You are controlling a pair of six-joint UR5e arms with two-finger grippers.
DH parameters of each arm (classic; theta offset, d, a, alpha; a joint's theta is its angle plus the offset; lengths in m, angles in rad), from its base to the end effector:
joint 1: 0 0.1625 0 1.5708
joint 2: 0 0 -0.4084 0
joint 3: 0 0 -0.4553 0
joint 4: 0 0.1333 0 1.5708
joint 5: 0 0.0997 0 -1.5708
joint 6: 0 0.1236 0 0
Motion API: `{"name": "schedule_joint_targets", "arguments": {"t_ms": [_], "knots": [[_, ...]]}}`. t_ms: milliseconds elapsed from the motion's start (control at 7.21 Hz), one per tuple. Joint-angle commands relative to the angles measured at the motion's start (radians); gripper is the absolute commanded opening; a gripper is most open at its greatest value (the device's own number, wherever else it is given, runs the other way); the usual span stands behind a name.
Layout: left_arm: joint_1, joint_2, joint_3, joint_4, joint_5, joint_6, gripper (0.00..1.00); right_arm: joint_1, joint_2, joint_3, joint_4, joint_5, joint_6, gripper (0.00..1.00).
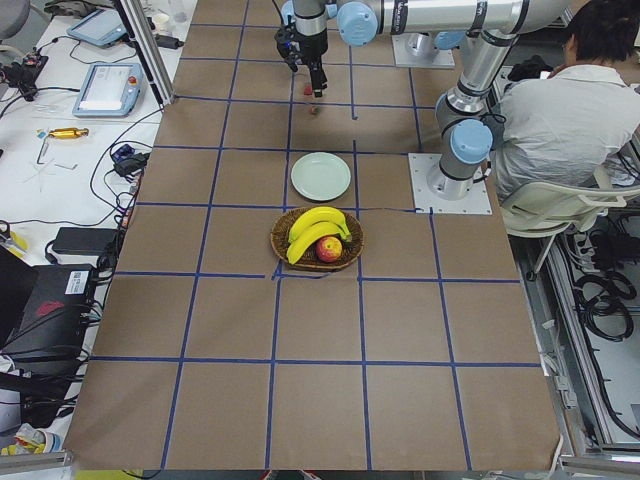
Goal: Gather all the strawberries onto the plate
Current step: 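Return the right gripper to the cluster and grasp a second strawberry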
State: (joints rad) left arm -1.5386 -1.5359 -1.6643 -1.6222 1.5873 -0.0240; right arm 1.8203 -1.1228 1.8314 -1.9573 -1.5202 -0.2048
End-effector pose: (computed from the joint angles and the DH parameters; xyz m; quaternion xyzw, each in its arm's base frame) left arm -0.1143 -0.5298 0.4102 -0.0276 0.9981 0.0550 0.0080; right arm 0.2780 -0.5257 0.0856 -0.2183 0.9623 0.1608 0.0214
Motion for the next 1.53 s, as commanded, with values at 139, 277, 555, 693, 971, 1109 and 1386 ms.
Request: {"name": "schedule_joint_targets", "arguments": {"t_ms": [139, 277, 555, 693, 971, 1109, 1386], "knots": [[0.000, -0.001, 0.000, -0.001, -0.001, -0.001, 1.00, 0.002, 0.000, -0.003, 0.001, 0.000, 0.013, 0.28], [-0.002, -0.001, 0.000, -0.001, -0.001, -0.002, 1.00, 0.002, -0.002, -0.006, 0.001, 0.000, 0.015, 0.00], [-0.002, -0.001, 0.000, -0.001, -0.001, -0.002, 1.00, 0.002, -0.006, -0.009, 0.003, -0.014, 0.015, 0.00], [-0.002, -0.001, 0.000, -0.001, -0.001, -0.002, 1.00, 0.001, -0.011, -0.020, 0.012, -0.029, 0.012, 0.00], [-0.002, -0.003, 0.000, -0.001, -0.003, -0.002, 1.00, 0.001, -0.111, -0.059, 0.134, -0.041, 0.028, 0.00], [-0.002, -0.003, 0.000, -0.001, -0.003, -0.002, 1.00, 0.007, -0.118, -0.081, 0.141, -0.017, 0.103, 0.00], [-0.002, -0.003, 0.001, 0.002, -0.001, -0.001, 1.00, 0.077, -0.094, -0.154, 0.132, 0.046, 0.235, 0.00]]}}
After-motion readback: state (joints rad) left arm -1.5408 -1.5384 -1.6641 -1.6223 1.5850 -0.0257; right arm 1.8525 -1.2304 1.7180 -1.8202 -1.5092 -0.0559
